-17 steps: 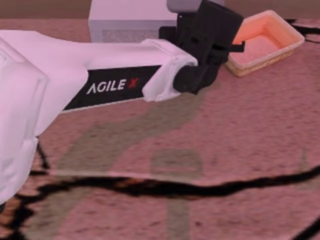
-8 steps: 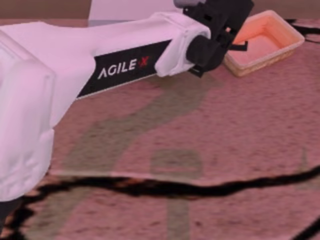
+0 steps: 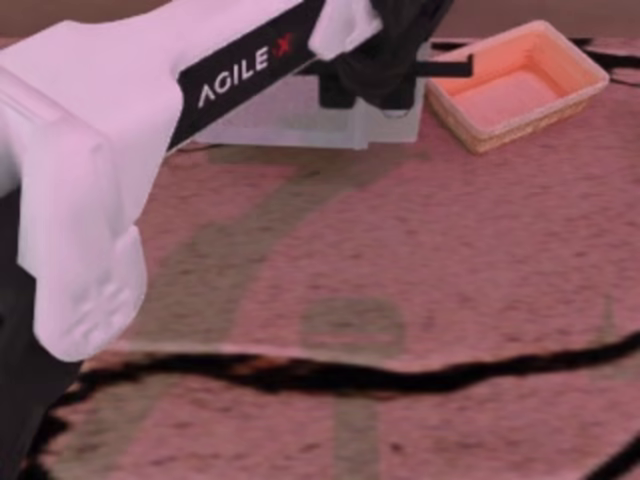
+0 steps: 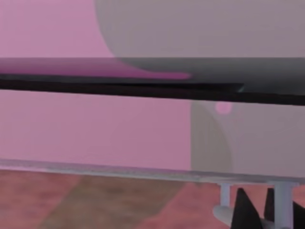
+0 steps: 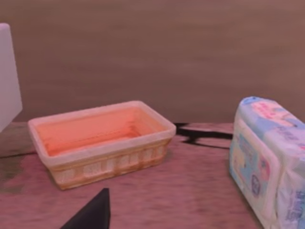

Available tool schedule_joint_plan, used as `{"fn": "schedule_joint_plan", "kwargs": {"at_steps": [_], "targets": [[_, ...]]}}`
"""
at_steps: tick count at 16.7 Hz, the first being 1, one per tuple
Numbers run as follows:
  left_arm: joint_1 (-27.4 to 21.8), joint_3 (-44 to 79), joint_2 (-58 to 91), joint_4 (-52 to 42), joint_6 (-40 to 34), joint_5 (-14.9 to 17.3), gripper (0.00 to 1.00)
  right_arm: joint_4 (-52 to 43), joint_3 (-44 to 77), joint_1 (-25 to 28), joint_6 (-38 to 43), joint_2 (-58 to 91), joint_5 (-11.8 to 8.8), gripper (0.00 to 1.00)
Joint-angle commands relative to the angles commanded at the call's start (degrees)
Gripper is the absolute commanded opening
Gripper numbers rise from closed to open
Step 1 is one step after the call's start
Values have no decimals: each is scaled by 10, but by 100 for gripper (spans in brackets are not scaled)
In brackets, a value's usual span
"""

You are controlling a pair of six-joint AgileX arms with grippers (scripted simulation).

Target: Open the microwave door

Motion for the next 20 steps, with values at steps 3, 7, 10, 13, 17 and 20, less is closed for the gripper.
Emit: {"fn": "schedule_joint_plan", "kwargs": {"at_steps": [3,7,10,13,17,20], "targets": [[9,47,12,-63,-16,24,0,0,0,0,0,0,0,100],[11,56,14,-75,-19,29,0,0,0,0,0,0,0,100],[11,56,14,-75,-19,29,0,0,0,0,0,0,0,100],[11,56,14,-75,-19,29,0,0,0,0,0,0,0,100],[11,56,14,-75,-19,29,0,0,0,0,0,0,0,100],[11,56,14,-75,-19,29,0,0,0,0,0,0,0,100]]}}
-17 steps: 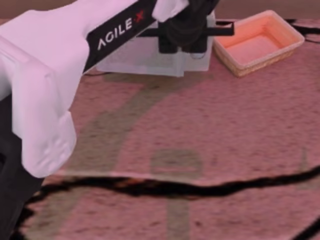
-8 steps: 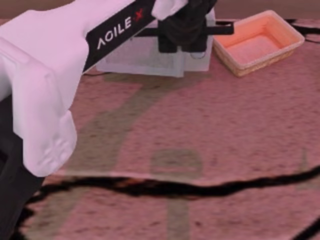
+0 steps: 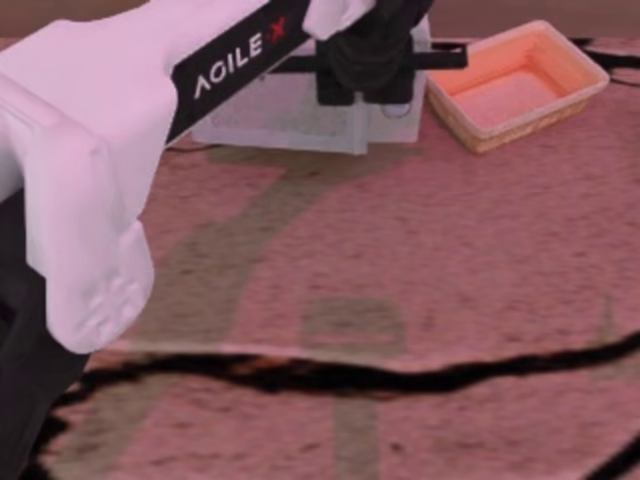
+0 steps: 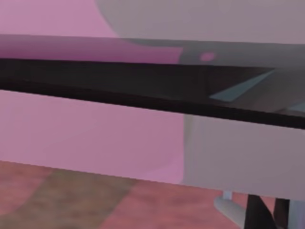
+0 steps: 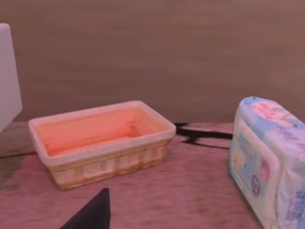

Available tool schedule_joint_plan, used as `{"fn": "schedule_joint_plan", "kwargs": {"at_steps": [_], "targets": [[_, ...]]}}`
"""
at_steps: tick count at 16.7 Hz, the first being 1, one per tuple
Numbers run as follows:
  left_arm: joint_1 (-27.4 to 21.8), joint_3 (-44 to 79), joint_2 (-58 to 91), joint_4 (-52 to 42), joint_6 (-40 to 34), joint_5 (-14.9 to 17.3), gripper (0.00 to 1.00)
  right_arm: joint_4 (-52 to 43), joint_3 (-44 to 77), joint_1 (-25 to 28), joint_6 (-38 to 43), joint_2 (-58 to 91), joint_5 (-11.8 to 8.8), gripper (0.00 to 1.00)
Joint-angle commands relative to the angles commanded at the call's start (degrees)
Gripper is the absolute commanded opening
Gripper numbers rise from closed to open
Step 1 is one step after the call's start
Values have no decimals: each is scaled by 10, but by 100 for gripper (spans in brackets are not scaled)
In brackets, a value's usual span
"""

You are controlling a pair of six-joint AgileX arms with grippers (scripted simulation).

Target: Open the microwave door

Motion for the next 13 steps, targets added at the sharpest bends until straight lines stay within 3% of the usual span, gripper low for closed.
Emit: {"fn": "schedule_joint_plan", "kwargs": {"at_steps": [13], "targets": [[-4,-10,-4,7,4,3,0,0,0,0,0,0,0,100]]}}
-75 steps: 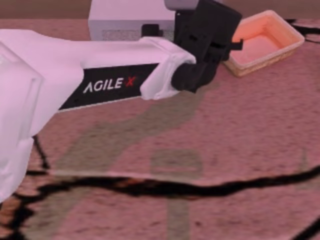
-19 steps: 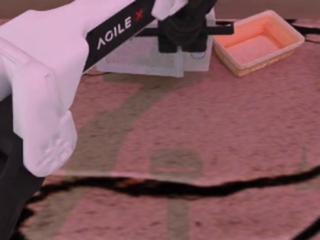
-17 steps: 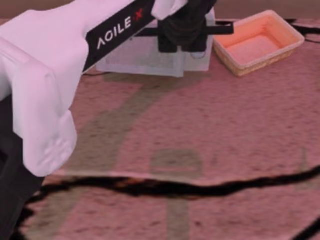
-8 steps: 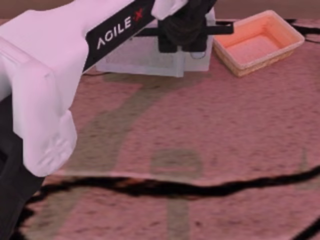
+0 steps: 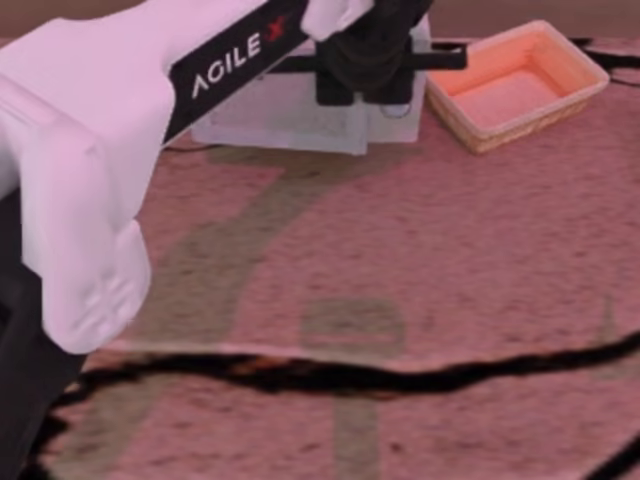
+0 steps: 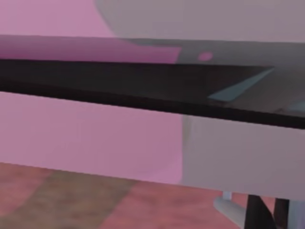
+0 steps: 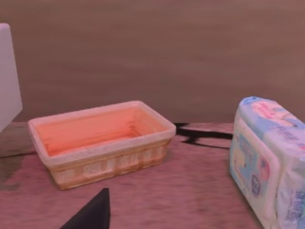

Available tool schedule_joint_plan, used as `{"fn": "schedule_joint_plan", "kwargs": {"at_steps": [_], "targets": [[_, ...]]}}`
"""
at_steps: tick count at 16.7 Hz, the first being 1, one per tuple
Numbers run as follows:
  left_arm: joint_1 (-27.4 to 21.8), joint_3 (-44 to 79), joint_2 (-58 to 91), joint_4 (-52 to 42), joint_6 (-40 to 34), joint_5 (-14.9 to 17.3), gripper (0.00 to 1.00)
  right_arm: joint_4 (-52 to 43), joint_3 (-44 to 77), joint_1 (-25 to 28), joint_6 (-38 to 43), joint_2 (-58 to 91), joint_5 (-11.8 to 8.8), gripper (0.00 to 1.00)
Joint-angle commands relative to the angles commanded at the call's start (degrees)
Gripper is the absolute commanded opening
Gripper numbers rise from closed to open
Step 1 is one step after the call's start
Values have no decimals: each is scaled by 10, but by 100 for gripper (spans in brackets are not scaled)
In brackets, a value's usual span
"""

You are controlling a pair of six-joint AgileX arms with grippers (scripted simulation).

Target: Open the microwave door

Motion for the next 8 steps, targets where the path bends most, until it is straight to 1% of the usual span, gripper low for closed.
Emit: {"fn": "schedule_joint_plan", "kwargs": {"at_steps": [5,8], "targets": [[5,-99,-55,49,38,14,0,0,0,0,0,0,0,100],[6,-124,-73,66,49,20,0,0,0,0,0,0,0,100]]}}
